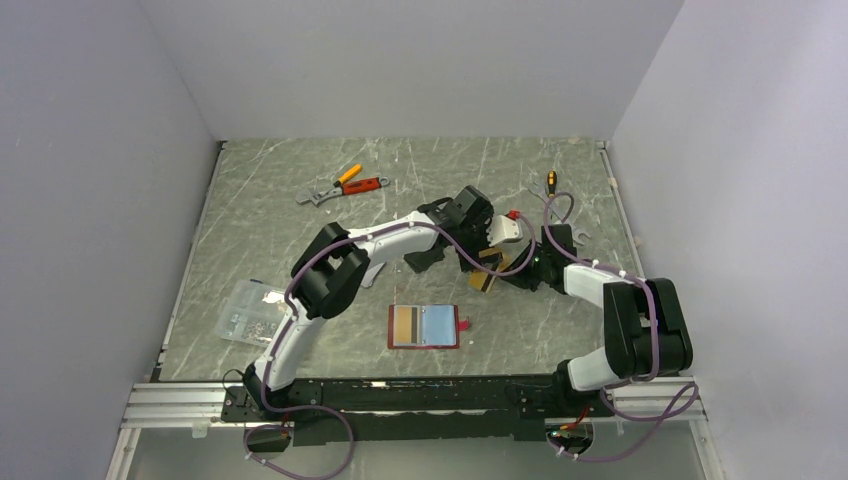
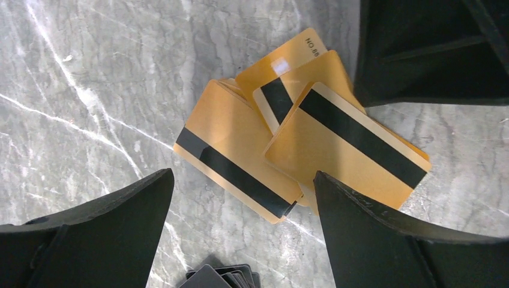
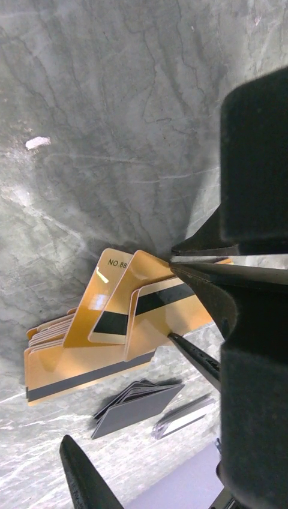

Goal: Put the credit cards into the card holder
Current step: Pick up the credit card from the center of the board.

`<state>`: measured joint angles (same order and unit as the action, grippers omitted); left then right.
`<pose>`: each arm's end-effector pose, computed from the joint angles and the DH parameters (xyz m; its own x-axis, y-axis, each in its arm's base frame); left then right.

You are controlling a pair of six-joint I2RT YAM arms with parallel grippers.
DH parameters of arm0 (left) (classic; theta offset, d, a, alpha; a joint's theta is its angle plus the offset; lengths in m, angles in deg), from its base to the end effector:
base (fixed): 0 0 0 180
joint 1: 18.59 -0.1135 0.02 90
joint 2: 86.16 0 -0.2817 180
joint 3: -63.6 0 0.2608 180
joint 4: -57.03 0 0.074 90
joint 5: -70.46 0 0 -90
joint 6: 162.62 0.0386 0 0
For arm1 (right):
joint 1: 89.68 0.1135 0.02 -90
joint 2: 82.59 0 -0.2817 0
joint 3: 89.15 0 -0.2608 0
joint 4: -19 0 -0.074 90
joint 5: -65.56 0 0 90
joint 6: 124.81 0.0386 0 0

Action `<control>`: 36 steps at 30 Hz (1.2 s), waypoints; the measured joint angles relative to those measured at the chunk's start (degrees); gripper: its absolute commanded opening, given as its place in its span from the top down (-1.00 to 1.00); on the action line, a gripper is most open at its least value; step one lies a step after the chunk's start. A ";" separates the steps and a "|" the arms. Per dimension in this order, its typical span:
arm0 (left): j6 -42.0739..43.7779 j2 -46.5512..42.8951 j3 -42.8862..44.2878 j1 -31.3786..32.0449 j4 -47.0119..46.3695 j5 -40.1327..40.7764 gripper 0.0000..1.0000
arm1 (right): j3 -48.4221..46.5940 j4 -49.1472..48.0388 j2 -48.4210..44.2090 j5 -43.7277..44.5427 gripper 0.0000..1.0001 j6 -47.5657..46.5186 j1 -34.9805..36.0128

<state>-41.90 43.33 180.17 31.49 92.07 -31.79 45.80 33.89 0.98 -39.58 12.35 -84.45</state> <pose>0.3326 -0.4103 0.1896 0.0197 0.7543 -0.6562 0.9662 0.1545 0.2066 0.2568 0.0336 0.1417 -0.7219 0.6447 -0.2515 0.4210 0.6976 0.5797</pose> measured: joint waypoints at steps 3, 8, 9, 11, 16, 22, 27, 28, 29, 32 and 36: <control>0.39 0.00 0.00 0.11 -0.09 1.05 -0.83 | 0.33 -0.22 -0.24 -0.74 0.69 0.17 0.00; 1.22 0.00 -0.28 0.26 -0.22 2.01 -0.78 | 1.97 -0.15 -2.49 -2.54 0.57 0.22 -0.20; 1.27 0.00 -0.42 0.26 -0.33 2.05 -0.77 | 2.23 -0.13 -3.13 -2.91 0.55 0.24 -0.31; 1.42 0.00 -0.52 0.31 -0.52 2.08 -0.75 | 2.93 -0.13 -4.85 -3.74 0.50 0.20 -0.74; 1.42 0.00 -0.72 0.35 -0.83 2.03 -0.67 | 4.79 -2.29 -7.89 -7.52 0.45 0.44 -1.46; 1.40 0.00 -0.79 0.42 -0.87 1.95 -0.62 | 7.63 -7.67 -6.25 -12.57 0.45 1.84 -1.51; 1.38 0.00 -0.79 0.42 -0.79 1.68 -0.58 | 7.91 -11.17 -2.69 -15.06 0.45 2.95 -1.51; 1.38 0.00 -0.79 0.42 -0.74 1.62 -0.57 | 7.91 -11.98 -1.90 -15.47 0.45 3.15 -1.51; 1.38 0.00 -0.79 0.42 -0.70 1.57 -0.57 | 7.91 -12.85 -1.09 -15.76 0.45 3.48 -1.51; 1.38 0.00 -0.79 0.42 -0.50 1.55 -0.55 | 8.04 -15.85 1.29 -17.05 0.48 4.55 -1.51; 1.09 0.00 -0.79 0.33 0.17 0.83 -0.54 | 8.72 -20.17 4.39 -18.60 0.65 6.47 -1.51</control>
<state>-40.80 43.33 179.38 31.82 92.25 -30.96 54.52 13.72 5.37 -58.18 18.82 -85.96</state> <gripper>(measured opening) 0.772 0.227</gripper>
